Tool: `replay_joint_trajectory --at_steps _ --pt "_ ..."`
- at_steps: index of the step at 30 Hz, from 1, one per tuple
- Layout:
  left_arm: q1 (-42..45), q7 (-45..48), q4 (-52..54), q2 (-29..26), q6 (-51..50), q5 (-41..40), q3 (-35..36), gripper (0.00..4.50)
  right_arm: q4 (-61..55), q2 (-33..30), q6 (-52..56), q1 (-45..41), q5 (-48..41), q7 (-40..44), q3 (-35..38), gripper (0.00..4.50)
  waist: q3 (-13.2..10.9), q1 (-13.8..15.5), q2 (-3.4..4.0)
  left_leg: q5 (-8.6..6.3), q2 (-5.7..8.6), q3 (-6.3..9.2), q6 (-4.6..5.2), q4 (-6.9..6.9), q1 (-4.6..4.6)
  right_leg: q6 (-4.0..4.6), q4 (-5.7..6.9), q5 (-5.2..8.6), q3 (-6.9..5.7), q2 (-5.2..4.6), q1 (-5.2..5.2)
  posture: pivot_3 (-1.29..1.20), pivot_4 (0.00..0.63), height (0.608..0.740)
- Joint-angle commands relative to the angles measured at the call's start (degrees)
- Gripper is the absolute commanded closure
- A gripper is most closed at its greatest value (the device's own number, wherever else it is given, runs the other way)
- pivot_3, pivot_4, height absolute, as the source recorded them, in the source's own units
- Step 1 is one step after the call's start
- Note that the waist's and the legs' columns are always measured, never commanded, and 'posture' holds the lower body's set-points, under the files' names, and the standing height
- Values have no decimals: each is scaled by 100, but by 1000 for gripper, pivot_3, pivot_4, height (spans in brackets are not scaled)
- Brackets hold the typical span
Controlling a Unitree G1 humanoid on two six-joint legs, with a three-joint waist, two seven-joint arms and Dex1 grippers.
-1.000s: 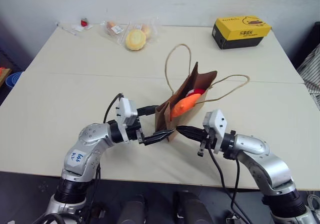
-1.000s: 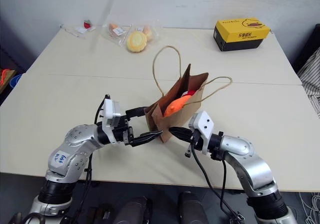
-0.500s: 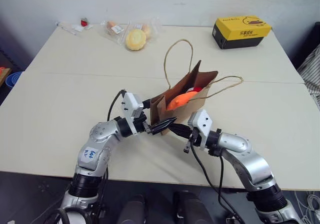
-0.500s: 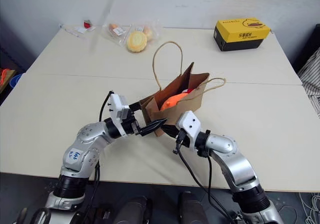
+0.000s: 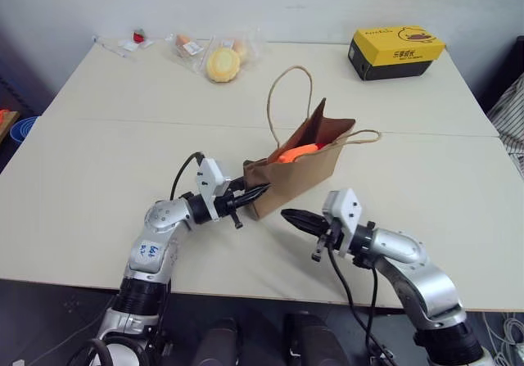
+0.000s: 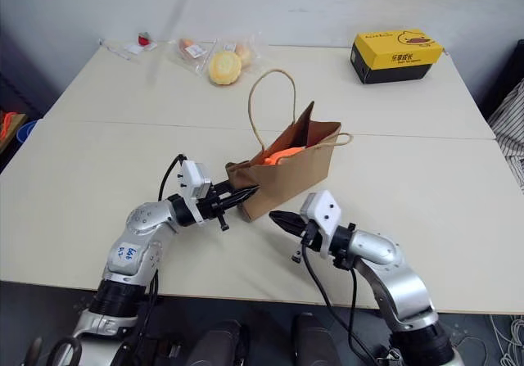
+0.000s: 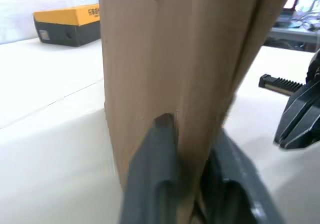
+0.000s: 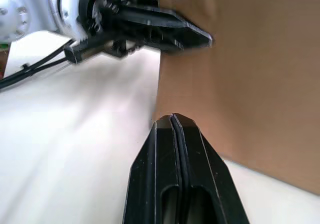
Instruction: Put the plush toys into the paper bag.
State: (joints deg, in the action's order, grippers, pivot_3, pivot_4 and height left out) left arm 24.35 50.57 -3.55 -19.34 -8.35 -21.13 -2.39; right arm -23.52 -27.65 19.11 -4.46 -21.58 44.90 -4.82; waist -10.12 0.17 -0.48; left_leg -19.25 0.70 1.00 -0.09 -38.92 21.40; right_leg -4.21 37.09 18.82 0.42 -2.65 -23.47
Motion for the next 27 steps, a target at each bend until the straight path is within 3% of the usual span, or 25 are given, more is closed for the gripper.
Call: replay_joint_trajectory --at_steps 1,6,16,20,26,27 --pt "374 843 -407 -235 248 -348 186 4463 -413 -267 -190 396 -207 150 462 4500 0 -5 0 0 2 0 0 1 0 0 1 0 0 0 0 0 150 740" --pt "869 2132 -1095 -638 435 -504 188 4463 -833 -618 -420 1219 -554 364 1336 4500 0 -21 0 0 2 -4 0 5 -1 0 0 0 2 4 -2 0 150 740" --pt "1454 3741 -1758 -608 613 -410 -225 4463 -677 -1114 -1537 3301 -1076 1668 3820 4500 0 93 -2 -10 5 -8 19 -3 -8 -2 0 -1 5 6 13 0 150 740" --pt "1676 3502 -2413 -486 1104 -134 -203 4463 -167 -988 -2047 3358 -934 1806 4006 4500 -1 71 -4 -26 4 -14 50 -7 -24 -2 11 -1 10 10 20 0 150 740" --pt "1539 3529 -2441 -456 1363 -26 -221 4463 159 -872 -2555 3155 -730 1772 3807 4500 0 77 -3 -25 4 -14 50 -8 -23 -2 18 -1 12 8 17 0 150 740" --pt "1522 3432 -2423 -494 1297 -23 -172 4283 186 -896 -2524 3107 -737 1772 3730 4500 0 81 -3 -25 4 -14 49 -8 -24 -2 18 -1 11 7 17 0 150 740"
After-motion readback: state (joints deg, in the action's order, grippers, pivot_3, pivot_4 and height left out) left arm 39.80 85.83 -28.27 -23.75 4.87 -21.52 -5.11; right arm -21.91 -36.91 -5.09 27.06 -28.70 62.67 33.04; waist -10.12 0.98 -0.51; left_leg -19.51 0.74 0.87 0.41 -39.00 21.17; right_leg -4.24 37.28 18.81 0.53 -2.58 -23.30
